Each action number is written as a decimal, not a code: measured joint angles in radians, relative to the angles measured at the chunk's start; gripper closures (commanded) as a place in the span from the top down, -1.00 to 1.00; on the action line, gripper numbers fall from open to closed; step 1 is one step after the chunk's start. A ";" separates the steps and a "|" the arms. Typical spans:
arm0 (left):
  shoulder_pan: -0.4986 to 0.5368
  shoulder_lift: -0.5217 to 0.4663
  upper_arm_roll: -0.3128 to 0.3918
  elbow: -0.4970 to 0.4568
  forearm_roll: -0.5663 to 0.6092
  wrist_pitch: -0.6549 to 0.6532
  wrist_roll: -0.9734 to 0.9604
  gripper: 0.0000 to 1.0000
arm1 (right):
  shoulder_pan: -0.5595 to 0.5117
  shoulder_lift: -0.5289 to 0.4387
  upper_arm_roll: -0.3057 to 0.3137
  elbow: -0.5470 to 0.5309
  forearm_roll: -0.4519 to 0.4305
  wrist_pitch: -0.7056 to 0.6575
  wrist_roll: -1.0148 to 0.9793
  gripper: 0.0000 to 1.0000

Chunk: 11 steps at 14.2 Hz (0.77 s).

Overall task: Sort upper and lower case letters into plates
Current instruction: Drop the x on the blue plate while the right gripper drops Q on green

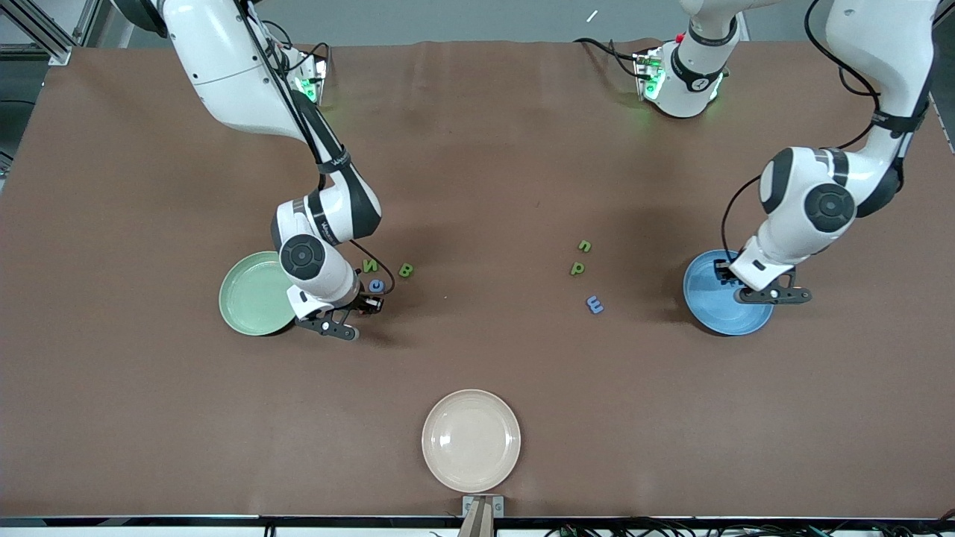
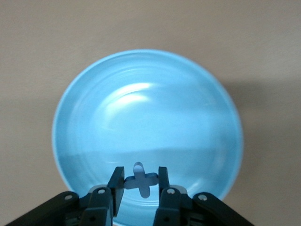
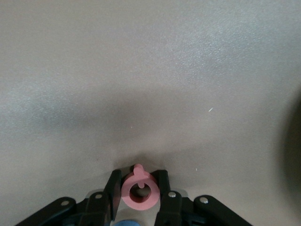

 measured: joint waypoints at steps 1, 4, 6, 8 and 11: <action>0.021 0.012 0.000 0.000 0.001 0.009 0.030 -0.75 | -0.002 -0.001 -0.002 0.001 0.000 -0.010 0.000 -0.96; 0.064 0.058 0.000 0.005 0.045 0.054 0.063 -0.75 | -0.046 -0.027 -0.017 0.012 -0.001 -0.099 -0.057 -0.96; 0.075 0.085 0.000 0.013 0.070 0.071 0.063 -0.74 | -0.126 -0.083 -0.022 0.034 -0.001 -0.222 -0.192 -0.96; 0.078 0.101 0.000 0.017 0.073 0.080 0.063 -0.73 | -0.220 -0.150 -0.023 0.043 -0.001 -0.326 -0.352 -0.96; 0.078 0.104 -0.001 0.019 0.073 0.081 0.063 -0.66 | -0.323 -0.214 -0.024 -0.005 -0.001 -0.384 -0.523 -0.96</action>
